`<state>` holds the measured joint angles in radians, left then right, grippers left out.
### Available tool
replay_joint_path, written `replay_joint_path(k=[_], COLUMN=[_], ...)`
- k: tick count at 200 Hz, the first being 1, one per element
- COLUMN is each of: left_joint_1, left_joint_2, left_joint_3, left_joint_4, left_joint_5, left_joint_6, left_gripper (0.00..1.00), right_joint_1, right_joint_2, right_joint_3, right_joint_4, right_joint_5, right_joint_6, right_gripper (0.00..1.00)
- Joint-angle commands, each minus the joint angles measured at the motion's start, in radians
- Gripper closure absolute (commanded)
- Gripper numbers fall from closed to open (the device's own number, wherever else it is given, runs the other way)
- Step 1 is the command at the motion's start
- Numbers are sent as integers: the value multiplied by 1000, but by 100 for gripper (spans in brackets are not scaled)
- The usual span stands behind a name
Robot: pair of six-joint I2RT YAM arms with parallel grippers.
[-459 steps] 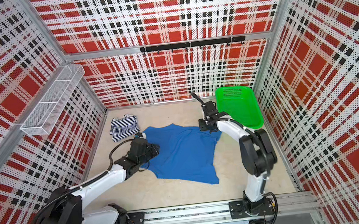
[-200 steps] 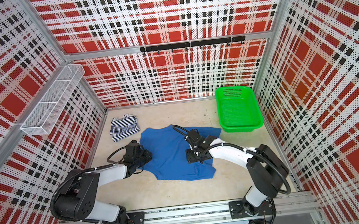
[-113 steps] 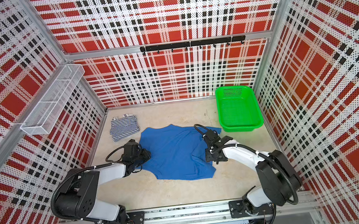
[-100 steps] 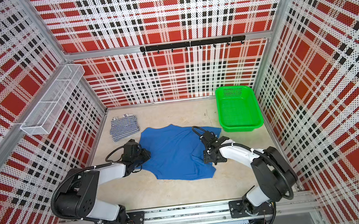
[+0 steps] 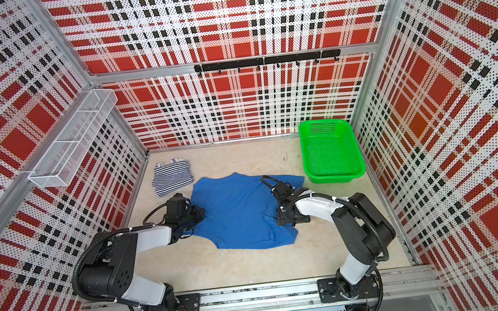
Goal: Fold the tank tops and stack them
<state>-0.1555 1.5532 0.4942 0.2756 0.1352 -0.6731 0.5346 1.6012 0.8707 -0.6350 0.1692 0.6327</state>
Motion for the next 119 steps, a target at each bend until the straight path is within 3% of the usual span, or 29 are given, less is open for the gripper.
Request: replay_joint_path(k=[1,54,72,91,119], left_joint_1=[13,11,7,4,7], left_joint_2=[37,19,7,-12,-21], left_joint_3=[-24,-32,-25,-27,-38], left_joint_4=[-65,-61,-84,-96,-92], left_joint_5=[-12,-31,-43,-46,-49], left_joint_6=[-9,-22,-9,-3,-3], left_gripper=[83,87,88,88,88], right_joint_1=[-89,-298,-292,-217,-138], right_joint_2=[-87,-253,-274,-277,-165], right_joint_3=[-69,-110,-64,-30,-13], right_joint_4=[-99,-146,-175,-158,-77], right_joint_5=[89,94,51,21,-43], right_joint_6=[-34,-125,-140,-115,-51], right_gripper=[16,16,16,15,14])
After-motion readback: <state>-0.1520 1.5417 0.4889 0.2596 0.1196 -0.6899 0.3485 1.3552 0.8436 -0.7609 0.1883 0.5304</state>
